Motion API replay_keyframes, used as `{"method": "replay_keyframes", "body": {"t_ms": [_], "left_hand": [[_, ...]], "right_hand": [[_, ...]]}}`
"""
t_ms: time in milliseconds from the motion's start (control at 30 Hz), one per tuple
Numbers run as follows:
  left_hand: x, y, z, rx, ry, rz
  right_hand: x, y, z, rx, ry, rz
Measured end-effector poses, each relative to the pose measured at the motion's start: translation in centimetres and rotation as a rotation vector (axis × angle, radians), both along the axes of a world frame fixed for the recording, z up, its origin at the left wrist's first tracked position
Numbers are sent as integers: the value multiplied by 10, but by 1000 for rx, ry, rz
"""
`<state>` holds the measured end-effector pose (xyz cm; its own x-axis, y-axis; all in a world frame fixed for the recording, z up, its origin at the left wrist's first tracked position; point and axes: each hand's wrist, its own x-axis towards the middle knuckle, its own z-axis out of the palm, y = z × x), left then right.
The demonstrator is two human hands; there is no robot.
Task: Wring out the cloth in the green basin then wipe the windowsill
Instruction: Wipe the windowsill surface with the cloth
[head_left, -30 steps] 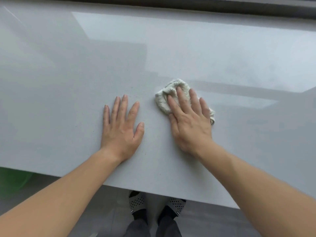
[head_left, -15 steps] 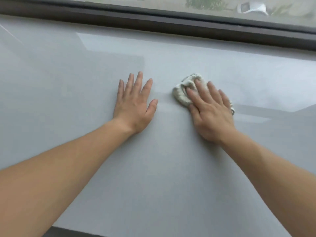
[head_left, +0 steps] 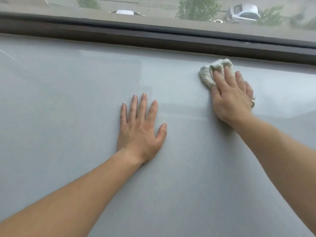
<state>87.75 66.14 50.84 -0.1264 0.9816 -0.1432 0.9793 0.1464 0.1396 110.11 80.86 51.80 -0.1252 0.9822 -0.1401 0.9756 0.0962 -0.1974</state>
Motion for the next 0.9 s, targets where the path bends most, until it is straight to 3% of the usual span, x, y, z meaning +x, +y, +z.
{"method": "replay_keyframes", "body": {"t_ms": [100,267,500,733,833,900], "left_hand": [[1,1,0,24,-16,10],[0,2,0,46,-17,13],[-2,1,0,46,-18,2],[-2,1,0,35,-12,3],[-1,1,-1,28,8,9],[0,1,-1,30,12,11]], "right_hand": [[-45,1,-4,-9,-23,-181],[-96,-9,-1,23,-3,290],[-60,54,1,31,22,433],[77,50,9,-10,-20,35],[72,45,7,19,-14,-258],[40,29,3,32,1,-318]]}}
